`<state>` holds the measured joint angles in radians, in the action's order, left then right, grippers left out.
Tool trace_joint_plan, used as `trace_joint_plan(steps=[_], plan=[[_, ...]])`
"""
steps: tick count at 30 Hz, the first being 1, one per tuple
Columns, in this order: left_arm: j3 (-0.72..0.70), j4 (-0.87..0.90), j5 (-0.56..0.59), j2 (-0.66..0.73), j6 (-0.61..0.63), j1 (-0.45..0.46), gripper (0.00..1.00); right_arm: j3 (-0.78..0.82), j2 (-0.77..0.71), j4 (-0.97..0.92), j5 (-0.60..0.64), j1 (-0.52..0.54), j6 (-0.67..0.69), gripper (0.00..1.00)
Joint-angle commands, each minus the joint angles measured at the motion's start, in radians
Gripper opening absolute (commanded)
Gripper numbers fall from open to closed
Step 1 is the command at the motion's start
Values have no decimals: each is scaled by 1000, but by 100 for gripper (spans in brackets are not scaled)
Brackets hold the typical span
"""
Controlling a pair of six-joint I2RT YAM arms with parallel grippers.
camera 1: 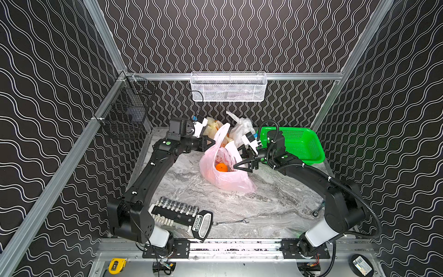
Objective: Place the oranges into plastic bags & tie knots
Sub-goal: Tie the plastic bag at the center of the board.
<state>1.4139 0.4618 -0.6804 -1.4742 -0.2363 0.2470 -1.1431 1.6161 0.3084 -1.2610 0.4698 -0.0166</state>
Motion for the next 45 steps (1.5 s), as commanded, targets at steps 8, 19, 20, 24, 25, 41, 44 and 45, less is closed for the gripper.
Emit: trace_joint_plan(steps=[8,19,20,24,25,41,44,45], plan=[[-50,-48,-115,68,-72,0,4,46,-120,-95,157,16,132,27],[45,117,136,137,-57,-49,67,70,-169,-212,370,74,245,4],[49,127,119,155,-41,-50,67,65,-169,-221,374,78,251,4],[8,38,-170,214,-34,-46,71,51,-167,-254,384,93,271,4],[-13,-14,-240,227,-65,-41,72,52,-168,-257,384,97,274,4],[54,180,-246,159,149,65,77,38,-174,-308,361,118,295,4],[57,175,-301,148,167,67,72,30,-169,-318,355,118,296,4],[58,175,-315,144,171,67,69,28,-169,-316,356,118,295,4]])
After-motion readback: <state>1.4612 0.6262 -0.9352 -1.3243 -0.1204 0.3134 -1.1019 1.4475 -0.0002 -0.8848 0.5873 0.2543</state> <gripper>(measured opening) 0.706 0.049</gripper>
